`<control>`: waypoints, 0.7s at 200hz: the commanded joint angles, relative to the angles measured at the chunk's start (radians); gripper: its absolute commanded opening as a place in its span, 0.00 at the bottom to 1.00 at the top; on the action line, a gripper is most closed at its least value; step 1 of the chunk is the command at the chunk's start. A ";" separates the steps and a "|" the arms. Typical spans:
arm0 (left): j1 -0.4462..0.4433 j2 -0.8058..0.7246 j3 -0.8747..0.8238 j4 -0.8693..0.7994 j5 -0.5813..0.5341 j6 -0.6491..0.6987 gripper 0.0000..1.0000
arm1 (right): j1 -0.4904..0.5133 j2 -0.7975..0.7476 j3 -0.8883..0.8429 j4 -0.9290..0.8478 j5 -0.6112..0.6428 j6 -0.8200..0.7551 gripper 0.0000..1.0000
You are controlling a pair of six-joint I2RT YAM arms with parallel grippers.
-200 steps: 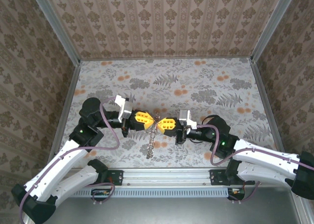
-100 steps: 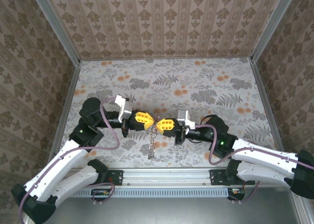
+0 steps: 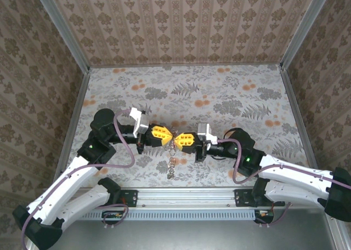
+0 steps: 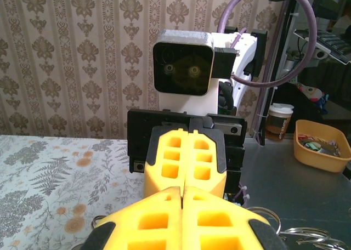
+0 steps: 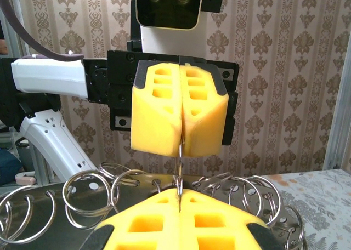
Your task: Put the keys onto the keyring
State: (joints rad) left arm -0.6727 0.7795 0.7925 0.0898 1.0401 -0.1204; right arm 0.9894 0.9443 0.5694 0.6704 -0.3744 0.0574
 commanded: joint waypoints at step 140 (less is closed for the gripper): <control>0.003 0.003 0.028 -0.008 -0.015 0.020 0.00 | 0.079 -0.044 0.043 -0.037 0.066 -0.112 0.00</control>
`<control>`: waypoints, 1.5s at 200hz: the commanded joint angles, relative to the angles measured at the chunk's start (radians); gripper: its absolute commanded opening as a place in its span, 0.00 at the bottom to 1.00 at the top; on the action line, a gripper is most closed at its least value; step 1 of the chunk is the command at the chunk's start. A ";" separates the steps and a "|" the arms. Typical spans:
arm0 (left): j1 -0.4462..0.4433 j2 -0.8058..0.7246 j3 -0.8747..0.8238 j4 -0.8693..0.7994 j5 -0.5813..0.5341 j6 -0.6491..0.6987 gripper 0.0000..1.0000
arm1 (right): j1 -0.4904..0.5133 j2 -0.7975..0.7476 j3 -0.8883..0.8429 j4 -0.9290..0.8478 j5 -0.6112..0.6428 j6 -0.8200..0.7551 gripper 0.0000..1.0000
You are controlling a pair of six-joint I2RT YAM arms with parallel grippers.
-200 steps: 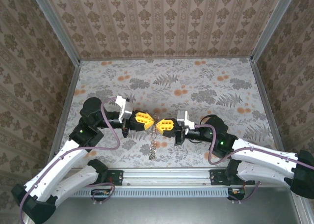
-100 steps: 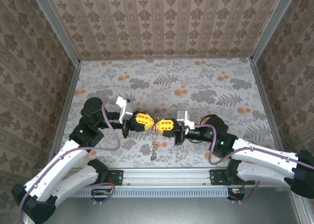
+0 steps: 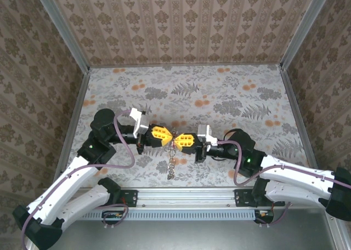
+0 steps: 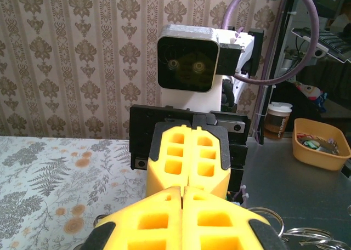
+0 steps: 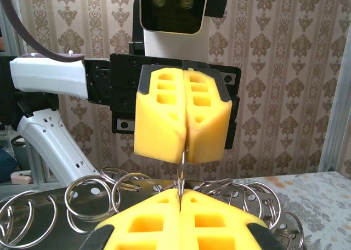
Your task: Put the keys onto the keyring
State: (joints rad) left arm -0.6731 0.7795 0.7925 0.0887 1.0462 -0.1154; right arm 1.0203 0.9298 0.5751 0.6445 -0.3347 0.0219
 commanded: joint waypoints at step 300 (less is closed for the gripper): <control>0.029 -0.007 0.032 0.022 -0.011 -0.012 0.00 | 0.391 0.019 0.052 -0.115 0.702 -0.583 0.00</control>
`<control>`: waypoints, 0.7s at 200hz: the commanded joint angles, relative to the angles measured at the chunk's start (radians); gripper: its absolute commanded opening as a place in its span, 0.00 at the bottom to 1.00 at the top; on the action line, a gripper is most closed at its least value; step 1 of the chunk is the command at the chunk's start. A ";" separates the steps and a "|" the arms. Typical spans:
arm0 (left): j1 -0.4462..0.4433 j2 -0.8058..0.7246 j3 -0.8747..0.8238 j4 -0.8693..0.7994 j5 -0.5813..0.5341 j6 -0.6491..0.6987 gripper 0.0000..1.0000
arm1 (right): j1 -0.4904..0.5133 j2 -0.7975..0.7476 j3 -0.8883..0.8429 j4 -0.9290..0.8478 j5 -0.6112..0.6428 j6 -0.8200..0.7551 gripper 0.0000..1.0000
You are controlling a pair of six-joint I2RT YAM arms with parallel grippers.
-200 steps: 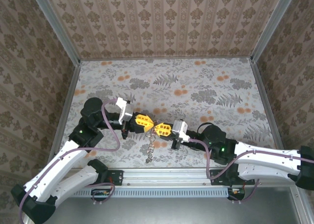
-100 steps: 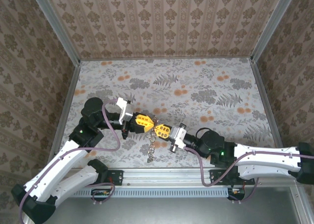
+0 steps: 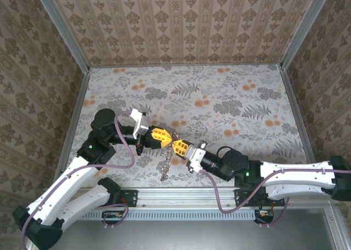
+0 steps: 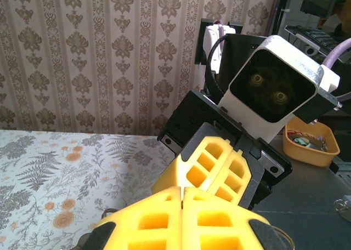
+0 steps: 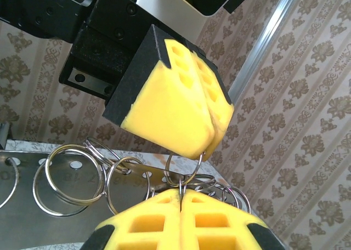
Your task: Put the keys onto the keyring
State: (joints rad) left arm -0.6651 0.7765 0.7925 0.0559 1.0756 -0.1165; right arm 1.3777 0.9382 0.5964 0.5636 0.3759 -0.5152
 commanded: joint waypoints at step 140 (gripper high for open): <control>0.048 -0.001 0.043 0.067 -0.025 -0.028 0.00 | 0.066 -0.030 0.008 -0.048 0.058 -0.099 0.00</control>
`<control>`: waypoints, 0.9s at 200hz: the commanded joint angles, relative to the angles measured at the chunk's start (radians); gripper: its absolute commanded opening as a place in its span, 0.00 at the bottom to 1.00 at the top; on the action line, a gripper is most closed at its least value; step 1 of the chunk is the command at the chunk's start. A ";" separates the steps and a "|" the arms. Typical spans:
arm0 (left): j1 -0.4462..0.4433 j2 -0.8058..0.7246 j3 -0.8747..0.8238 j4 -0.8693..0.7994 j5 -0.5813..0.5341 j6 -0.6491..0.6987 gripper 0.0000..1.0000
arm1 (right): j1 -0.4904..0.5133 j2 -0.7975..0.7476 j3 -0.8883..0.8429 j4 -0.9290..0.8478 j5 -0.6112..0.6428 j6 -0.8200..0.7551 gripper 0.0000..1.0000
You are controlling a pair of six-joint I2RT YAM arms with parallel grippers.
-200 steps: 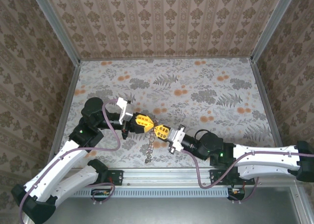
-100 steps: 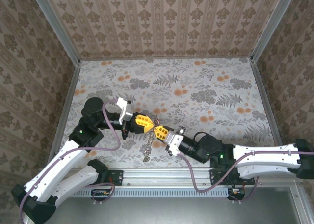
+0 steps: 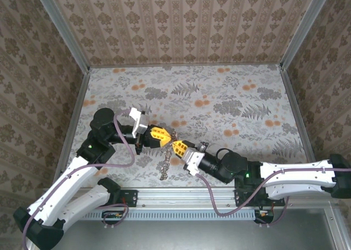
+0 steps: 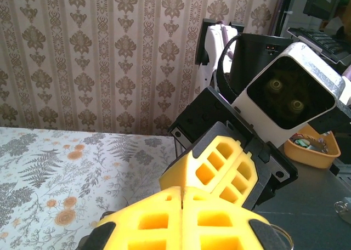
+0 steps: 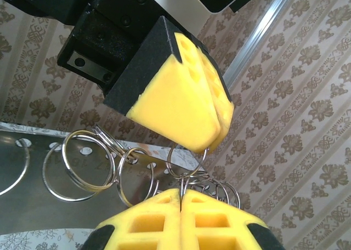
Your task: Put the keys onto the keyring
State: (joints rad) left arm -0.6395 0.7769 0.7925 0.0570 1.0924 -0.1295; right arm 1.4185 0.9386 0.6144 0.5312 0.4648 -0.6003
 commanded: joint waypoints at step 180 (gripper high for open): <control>0.026 -0.002 0.029 0.204 0.060 -0.126 0.00 | -0.271 -0.251 -0.085 -0.045 -0.521 0.397 0.00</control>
State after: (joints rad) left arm -0.6201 0.7792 0.7925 0.1268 1.0908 -0.1783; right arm 1.2205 0.7128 0.5552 0.4820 0.1917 -0.3885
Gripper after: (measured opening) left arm 0.059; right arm 0.066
